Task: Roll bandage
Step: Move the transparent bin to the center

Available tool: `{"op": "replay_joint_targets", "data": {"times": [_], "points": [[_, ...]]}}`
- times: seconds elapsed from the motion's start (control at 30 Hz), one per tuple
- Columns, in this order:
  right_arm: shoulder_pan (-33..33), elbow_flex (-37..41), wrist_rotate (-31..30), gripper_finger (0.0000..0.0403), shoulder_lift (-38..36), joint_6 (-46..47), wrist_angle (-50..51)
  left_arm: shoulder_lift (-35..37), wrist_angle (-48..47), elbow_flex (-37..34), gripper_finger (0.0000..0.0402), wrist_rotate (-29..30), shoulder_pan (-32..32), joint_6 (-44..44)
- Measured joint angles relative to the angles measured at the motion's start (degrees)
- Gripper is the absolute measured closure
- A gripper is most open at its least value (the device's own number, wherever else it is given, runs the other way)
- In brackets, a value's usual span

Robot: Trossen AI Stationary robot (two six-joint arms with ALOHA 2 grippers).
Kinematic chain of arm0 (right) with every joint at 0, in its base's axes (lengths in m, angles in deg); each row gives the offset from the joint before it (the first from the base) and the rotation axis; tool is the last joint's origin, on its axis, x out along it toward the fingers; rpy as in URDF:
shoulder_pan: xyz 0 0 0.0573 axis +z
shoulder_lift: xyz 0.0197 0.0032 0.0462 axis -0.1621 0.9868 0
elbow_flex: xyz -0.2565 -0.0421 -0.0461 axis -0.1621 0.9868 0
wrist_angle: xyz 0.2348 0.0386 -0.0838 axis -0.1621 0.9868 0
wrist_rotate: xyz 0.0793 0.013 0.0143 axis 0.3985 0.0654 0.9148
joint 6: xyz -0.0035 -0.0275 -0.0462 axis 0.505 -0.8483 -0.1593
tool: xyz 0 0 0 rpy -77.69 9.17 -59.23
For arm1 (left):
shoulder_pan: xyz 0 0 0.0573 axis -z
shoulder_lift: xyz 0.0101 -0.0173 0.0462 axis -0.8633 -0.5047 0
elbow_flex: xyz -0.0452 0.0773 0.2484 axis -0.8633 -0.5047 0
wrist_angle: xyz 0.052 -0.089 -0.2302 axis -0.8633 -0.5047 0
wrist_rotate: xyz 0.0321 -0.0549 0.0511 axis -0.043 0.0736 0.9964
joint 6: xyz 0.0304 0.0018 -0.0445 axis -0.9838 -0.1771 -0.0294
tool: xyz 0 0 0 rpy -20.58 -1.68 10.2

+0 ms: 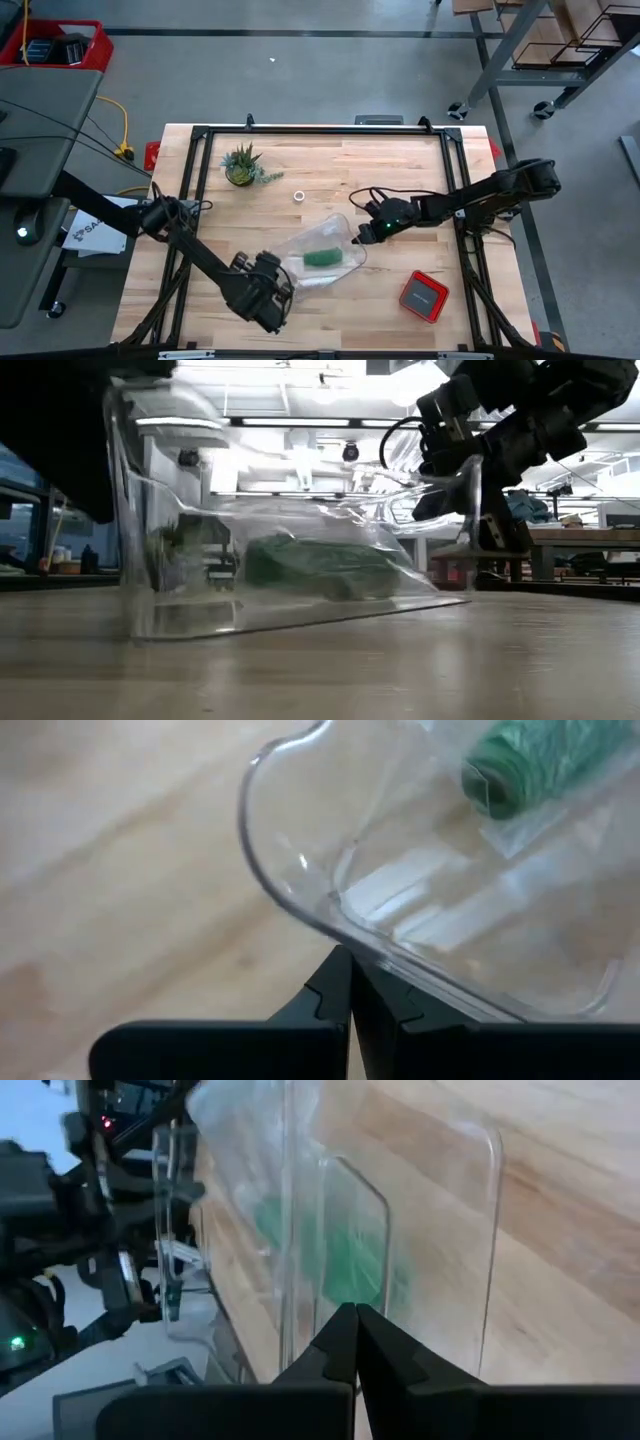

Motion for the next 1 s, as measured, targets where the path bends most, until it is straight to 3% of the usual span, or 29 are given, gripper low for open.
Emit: {"op": "replay_joint_targets", "data": {"times": [0.63,1.0], "points": [[5.46,-0.07,-8.83,0.0403,-0.23,6.60,0.47,0.34,-21.36,0.15,0.0401,9.52,-12.95,-2.48],[3.00,-0.07,-8.97,0.0403,-0.25,8.31,0.54,8.30,-19.23,0.22,0.0401,10.21,-15.51,-8.78]]}}
